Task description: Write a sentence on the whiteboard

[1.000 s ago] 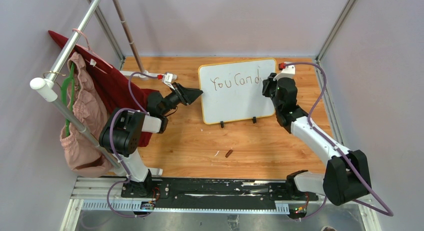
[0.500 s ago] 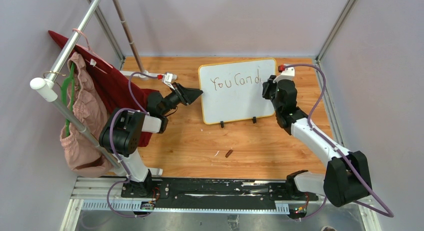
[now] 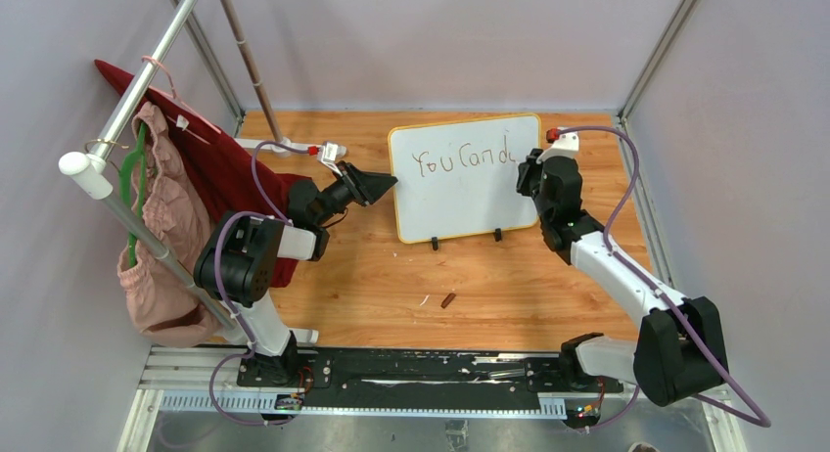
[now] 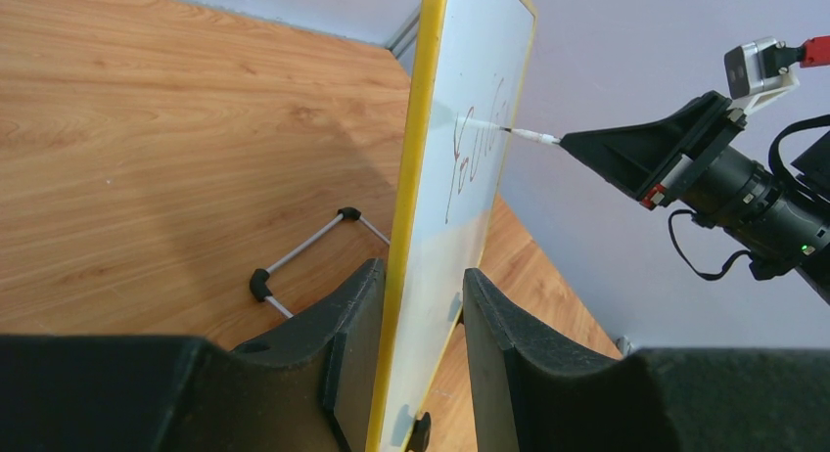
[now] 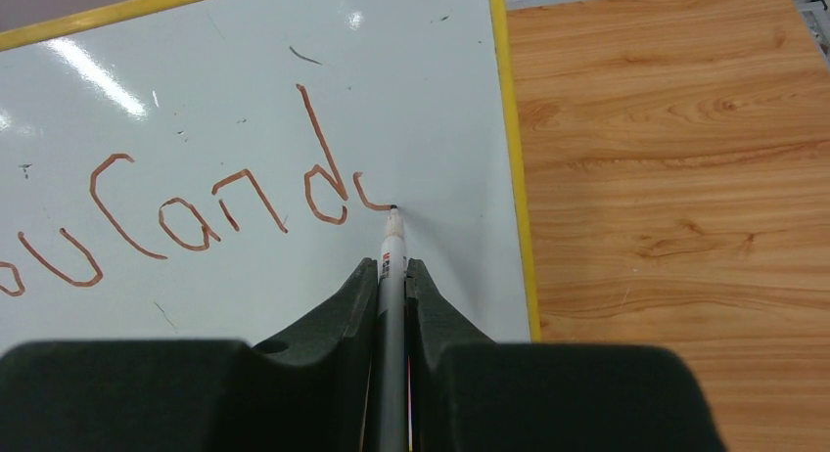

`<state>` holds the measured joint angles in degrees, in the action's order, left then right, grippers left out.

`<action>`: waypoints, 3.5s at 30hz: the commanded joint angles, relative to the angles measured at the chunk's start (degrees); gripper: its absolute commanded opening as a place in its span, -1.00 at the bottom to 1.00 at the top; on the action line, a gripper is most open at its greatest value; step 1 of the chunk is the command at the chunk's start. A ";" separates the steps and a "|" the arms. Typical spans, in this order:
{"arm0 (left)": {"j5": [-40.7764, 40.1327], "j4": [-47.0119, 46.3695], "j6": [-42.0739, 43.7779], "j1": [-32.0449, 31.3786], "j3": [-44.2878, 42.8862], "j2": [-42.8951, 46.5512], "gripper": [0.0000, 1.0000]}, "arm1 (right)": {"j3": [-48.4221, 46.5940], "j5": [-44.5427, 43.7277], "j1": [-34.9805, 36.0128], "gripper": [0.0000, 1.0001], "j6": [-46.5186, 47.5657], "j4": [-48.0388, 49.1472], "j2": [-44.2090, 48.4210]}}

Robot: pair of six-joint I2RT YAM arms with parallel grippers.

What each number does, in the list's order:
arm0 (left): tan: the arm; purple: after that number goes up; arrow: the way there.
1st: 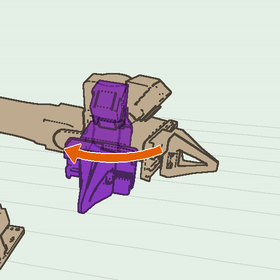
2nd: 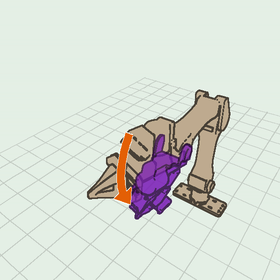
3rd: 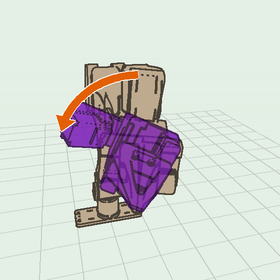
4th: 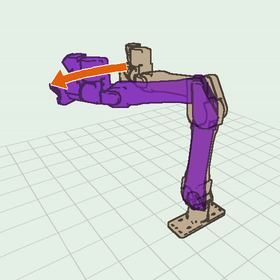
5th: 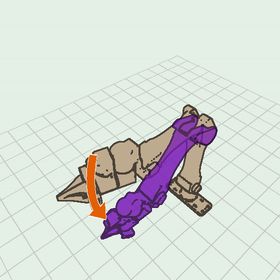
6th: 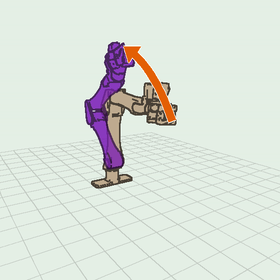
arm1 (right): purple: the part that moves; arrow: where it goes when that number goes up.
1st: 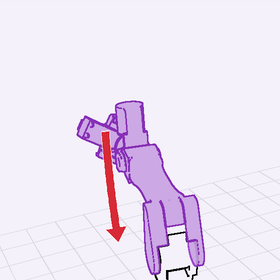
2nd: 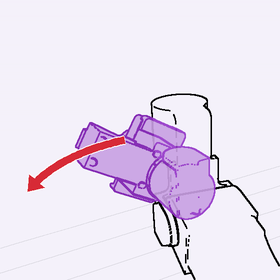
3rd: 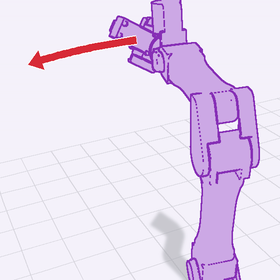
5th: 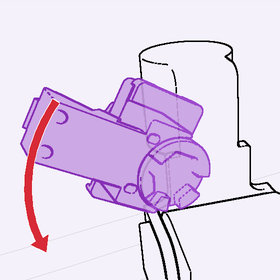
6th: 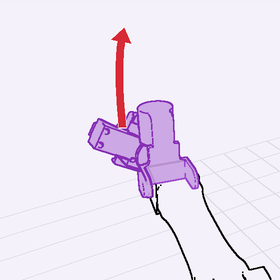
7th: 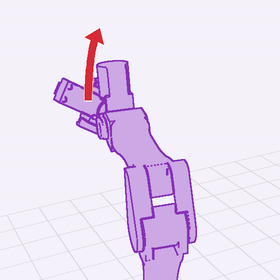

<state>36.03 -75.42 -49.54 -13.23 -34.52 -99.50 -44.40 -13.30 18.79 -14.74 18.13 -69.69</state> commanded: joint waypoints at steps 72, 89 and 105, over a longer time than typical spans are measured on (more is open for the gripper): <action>0.79 -1.22 -1.49 0.14 1.26 -1.58 -0.04 | 5.90 0.63 25.59 -1.00 12.12 9.24 5.14; 0.27 -1.42 -1.87 0.14 1.30 -2.77 0.00 | 1.83 -6.37 36.25 -1.00 12.83 17.20 -10.31; 0.09 -2.37 -2.71 0.14 1.34 -2.98 0.00 | -1.44 -15.90 38.08 -1.00 12.92 14.94 -13.98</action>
<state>35.88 -77.56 -50.17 -13.23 -34.37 -100.77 -43.88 -26.33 55.83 -2.07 32.56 -82.41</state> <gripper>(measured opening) 0.499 0.170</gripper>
